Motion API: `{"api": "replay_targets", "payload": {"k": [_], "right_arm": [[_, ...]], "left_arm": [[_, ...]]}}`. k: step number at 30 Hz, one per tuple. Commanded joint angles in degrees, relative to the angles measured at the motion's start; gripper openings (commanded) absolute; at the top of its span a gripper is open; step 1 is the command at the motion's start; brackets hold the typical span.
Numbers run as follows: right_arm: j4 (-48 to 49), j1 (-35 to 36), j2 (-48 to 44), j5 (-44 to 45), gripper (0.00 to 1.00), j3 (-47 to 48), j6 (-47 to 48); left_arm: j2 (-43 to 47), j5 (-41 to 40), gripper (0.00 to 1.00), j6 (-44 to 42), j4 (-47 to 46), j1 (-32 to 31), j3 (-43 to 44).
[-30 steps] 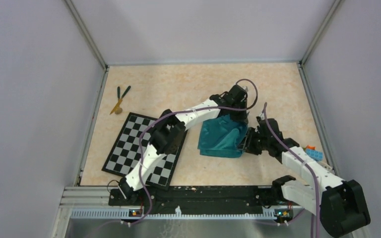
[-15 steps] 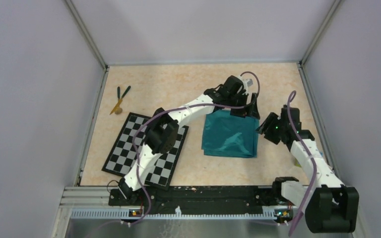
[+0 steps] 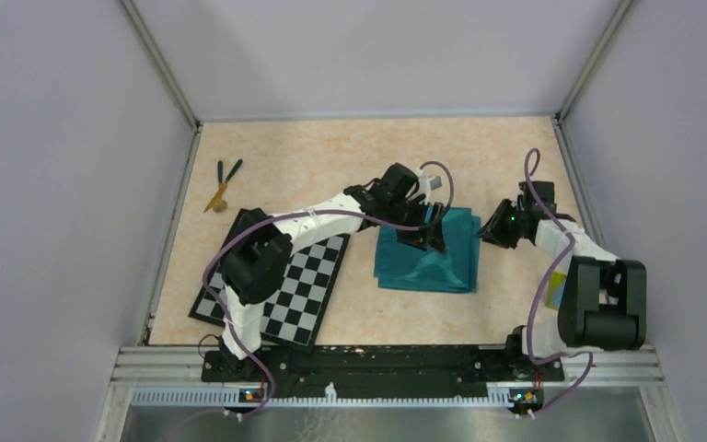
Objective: Fold the napkin into a case and place the utensils inside
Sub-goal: Smooth out the lower triangle-folded napkin at the center of the board.
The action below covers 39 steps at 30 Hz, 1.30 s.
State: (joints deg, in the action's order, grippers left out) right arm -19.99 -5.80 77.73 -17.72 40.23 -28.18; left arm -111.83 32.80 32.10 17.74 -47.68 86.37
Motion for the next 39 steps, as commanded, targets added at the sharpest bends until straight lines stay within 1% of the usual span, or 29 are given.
{"api": "replay_targets", "payload": {"k": [1,3,5,7,11,12,14,18,21,25,28,33,37,39], "right_arm": [[7.67,-0.9,8.27,-0.53,0.23,5.17,-0.8],[10.88,-0.89,10.77,-2.14,0.16,6.05,-1.4],[12.4,-0.9,13.28,-2.95,0.11,7.29,-1.61],[12.18,-0.88,15.58,-1.15,0.07,9.06,-1.13],[14.36,-0.79,19.01,-0.57,0.07,9.69,-0.9],[13.69,-0.79,20.36,-1.08,0.08,10.55,-0.68],[12.64,-0.79,19.75,-0.94,0.11,11.23,0.21],[12.19,-0.74,15.52,0.07,0.29,11.73,2.1],[12.08,0.07,16.44,-1.99,0.33,13.82,3.67],[12.07,1.23,20.8,-2.96,0.34,17.08,5.21],[12.59,1.94,22.61,-2.03,0.33,19.28,6.05],[11.96,2.36,26.38,-1.62,0.32,22.59,7.12],[12.34,2.61,28.31,-1.93,0.32,23.46,7.39],[12.55,2.87,29.01,-2.01,0.31,23.46,7.68]], "left_arm": [[-1.47,-0.66,0.67,1.41,-3.62,-3.77,-0.64],[-2.3,-0.91,0.59,3.41,-5.05,-4.69,-1.16],[-2.47,-0.91,0.55,5.37,-8.59,-5.56,-2.89],[-3.02,-1.68,0.53,6.48,-9.76,-6.07,-3.54],[-3.58,-3.04,0.53,7.11,-10.16,-6.03,-4.71],[-3.22,-3.83,0.55,6.81,-10.07,-5.9,-5.06],[-2.34,-4.6,0.56,6.2,-9.27,-5.21,-5.4],[0.71,-5.47,0.58,4.26,-7.44,-3.06,-6.58],[2.52,-5.22,0.6,3.15,-6.41,-0.45,-7.68],[4.3,-3.96,0.6,2.8,-6.34,3.88,-9.52],[5.66,-3.21,0.6,2.26,-6.22,5.72,-10.69],[7.06,-2.45,0.6,1.57,-6.02,6.65,-12.37],[7.8,-1.85,0.6,1.64,-6.4,6.86,-13.68],[8.3,-1.86,0.59,1.46,-6.4,6.97,-14.05]]}}
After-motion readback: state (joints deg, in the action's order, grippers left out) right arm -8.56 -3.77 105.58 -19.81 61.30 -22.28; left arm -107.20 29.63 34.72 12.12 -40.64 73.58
